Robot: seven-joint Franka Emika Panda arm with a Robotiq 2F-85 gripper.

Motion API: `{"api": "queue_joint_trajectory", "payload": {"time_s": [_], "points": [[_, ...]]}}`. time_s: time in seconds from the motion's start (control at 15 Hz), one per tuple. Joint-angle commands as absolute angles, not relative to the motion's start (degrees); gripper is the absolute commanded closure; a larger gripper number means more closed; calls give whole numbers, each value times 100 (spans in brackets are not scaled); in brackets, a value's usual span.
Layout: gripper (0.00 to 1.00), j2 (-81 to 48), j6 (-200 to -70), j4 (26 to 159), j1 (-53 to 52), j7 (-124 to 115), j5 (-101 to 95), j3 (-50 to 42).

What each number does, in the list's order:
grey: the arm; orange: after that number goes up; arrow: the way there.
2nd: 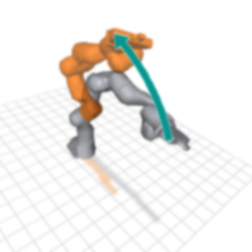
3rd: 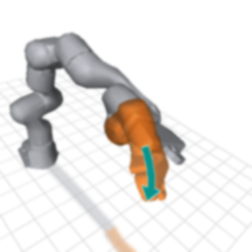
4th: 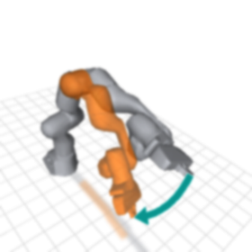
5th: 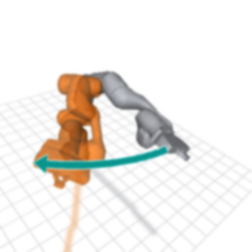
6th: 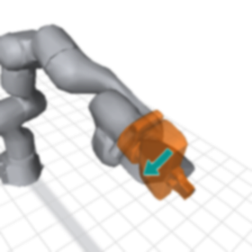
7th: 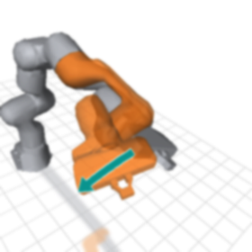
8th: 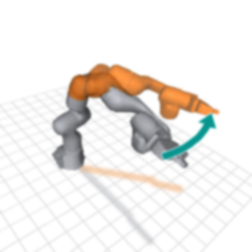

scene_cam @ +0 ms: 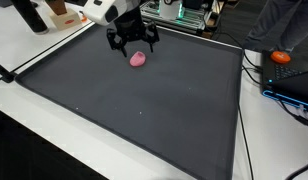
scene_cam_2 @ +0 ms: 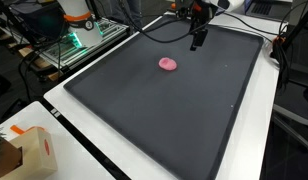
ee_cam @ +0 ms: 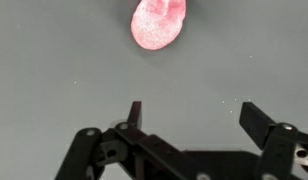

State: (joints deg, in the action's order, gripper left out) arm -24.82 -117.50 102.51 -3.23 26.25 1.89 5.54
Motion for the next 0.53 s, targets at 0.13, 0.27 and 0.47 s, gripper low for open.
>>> {"api": "queue_joint_trajectory", "payload": {"time_s": [0.13,0.27,0.47], "points": [[0,-2496,-12102,10402,-358,1473,145,448],[0,-2476,-12304,10565,-335,936,206,382],[0,-2411,-12434,10803,-334,141,236,244]]}}
